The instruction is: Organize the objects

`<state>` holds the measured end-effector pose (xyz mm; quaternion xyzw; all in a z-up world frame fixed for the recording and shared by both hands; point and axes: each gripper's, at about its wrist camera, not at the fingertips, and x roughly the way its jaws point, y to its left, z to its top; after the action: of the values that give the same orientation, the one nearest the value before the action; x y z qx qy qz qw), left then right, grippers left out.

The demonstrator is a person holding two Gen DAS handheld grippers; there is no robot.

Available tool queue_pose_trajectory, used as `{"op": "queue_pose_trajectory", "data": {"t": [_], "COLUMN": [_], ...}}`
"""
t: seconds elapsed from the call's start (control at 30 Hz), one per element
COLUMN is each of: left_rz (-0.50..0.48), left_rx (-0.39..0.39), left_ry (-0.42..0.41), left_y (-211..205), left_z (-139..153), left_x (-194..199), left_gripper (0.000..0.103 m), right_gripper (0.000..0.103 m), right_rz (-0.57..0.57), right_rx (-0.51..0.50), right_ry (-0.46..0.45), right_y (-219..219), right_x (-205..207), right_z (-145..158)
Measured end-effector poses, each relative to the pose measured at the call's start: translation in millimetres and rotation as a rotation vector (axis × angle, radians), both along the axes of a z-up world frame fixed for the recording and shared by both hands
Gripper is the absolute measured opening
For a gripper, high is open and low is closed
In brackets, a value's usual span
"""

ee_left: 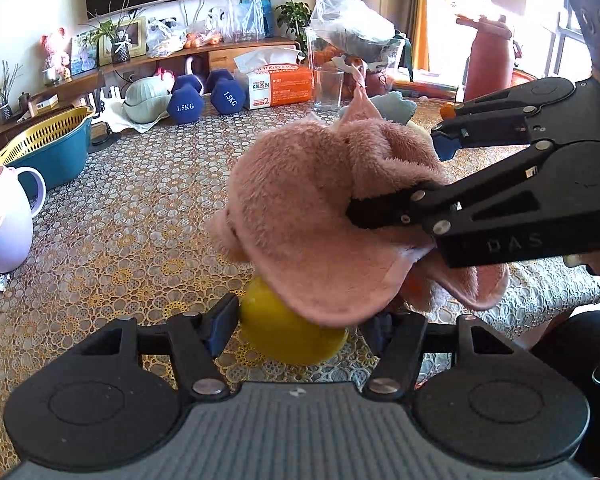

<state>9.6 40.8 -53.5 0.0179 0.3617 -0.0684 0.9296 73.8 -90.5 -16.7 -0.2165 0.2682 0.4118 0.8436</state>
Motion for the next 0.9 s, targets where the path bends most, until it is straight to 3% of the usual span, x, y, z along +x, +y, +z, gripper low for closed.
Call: {"op": "queue_pose_trajectory", "data": {"t": [0.17,0.37,0.5,0.7,0.9], "left_rz": [0.003,0.012,0.009,-0.011,-0.015], "left_rx": [-0.018,-0.105,-0.131,-0.167,-0.173], "left_ry": [0.009,0.033,0.044,0.064,0.072], "left_y": [-1.4,1.7,-2.5,-10.0,-11.1], "left_z": [4.5,16.2,20.9,23.4,26.2], "left_x": [0.2,1.0,2.7,5.2,7.7], "left_gripper": [0.062,0.062,0.062,0.062,0.062], "right_gripper": [0.044,0.044,0.044,0.044,0.044], "right_rz": [-0.130,-0.245,-0.189,-0.017,-0.034], "right_rx": [-0.004,0.022,0.070,0.133,0.107], "right_ry": [0.008,0.006,-0.018,0.043,0.090], "right_y": [-28.3,-63.7,-74.3,-64.5,-51.6], "right_x": [23.2,37.5,20.7,-12.1,-4.6], "right_z": [-5.8,3.4,20.1,26.9,12.2]}}
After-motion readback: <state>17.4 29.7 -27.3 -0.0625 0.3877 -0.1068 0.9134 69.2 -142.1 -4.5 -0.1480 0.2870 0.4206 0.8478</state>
